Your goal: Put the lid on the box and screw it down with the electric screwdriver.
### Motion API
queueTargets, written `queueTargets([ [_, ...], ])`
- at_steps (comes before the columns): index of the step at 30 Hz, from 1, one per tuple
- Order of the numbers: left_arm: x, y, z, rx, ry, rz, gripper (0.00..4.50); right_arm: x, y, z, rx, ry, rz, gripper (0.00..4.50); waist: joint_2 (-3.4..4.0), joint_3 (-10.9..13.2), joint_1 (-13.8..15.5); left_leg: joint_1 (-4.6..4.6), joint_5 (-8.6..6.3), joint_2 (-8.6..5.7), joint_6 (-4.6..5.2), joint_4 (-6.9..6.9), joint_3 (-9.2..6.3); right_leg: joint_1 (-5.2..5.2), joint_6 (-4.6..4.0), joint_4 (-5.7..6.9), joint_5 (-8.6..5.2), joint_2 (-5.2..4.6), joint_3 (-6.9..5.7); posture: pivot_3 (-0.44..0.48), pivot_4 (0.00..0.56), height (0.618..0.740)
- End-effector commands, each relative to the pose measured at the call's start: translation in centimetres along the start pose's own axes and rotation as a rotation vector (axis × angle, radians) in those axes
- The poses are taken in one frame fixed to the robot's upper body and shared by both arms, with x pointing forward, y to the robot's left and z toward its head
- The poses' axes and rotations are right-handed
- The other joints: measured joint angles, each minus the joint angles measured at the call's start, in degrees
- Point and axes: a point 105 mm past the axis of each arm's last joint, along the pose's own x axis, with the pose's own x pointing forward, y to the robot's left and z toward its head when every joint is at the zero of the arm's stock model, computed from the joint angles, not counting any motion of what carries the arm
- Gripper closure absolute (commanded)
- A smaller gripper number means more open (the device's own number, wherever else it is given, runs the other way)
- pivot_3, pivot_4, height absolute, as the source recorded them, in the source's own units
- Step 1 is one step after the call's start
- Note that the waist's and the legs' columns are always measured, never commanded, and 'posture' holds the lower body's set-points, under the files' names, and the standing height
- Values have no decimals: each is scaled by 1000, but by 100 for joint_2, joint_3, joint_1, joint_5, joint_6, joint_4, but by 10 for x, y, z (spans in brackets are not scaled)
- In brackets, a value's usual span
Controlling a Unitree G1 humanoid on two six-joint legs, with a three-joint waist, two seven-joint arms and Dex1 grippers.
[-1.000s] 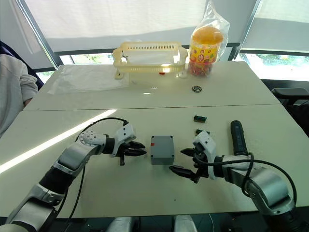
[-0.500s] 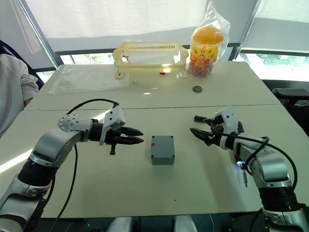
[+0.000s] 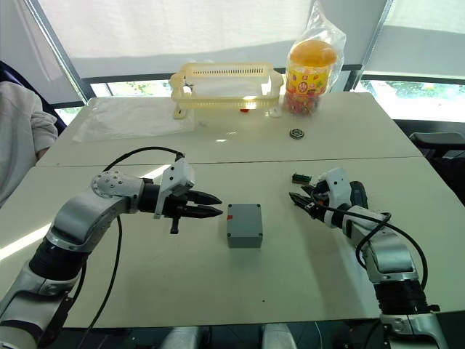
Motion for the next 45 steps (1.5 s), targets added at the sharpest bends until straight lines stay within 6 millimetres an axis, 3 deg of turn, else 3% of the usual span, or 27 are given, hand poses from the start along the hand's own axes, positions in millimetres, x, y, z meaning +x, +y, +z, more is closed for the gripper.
queueTargets([
  [1,0,-3,5,36,-2,-12,3375,-3,-3,5,-3,-32,-18,2409,0,0,1,0,0,0,0,0,0,0,0,0,0,0,0,0,150,740],
  [15,3,-3,1,41,11,-17,3375,-4,-5,-1,13,-22,-40,2409,0,0,-1,0,0,0,0,0,0,-1,0,1,0,0,0,0,150,740],
  [18,4,-3,-1,44,18,-17,3375,-3,-5,-2,12,-21,-41,3235,0,0,-2,0,0,0,0,0,0,-1,0,1,0,0,0,0,150,740],
  [20,4,-3,-2,44,21,-17,3375,-3,-6,-2,12,-21,-43,4249,0,0,-2,0,0,0,0,0,0,-1,0,1,0,0,0,0,150,740],
  [21,4,-4,-3,44,24,-17,3375,-3,-6,-2,14,-23,-44,4383,0,0,-2,0,0,0,0,0,0,-1,0,1,0,0,0,0,150,740],
  [31,5,-4,-9,42,33,-18,3375,-5,-6,-1,19,-25,-48,4383,0,0,-1,0,0,0,0,0,0,-1,0,2,0,0,0,0,150,740],
  [40,7,-3,-13,45,31,-24,3375,-12,-12,21,37,-103,-91,4383,0,0,-1,0,0,0,0,0,0,-1,0,2,0,0,0,0,150,740],
  [45,9,-1,-13,50,26,-27,3375,-11,-8,18,74,-91,-75,4383,0,0,-1,0,0,0,0,0,0,-1,0,2,0,0,0,0,150,740],
])
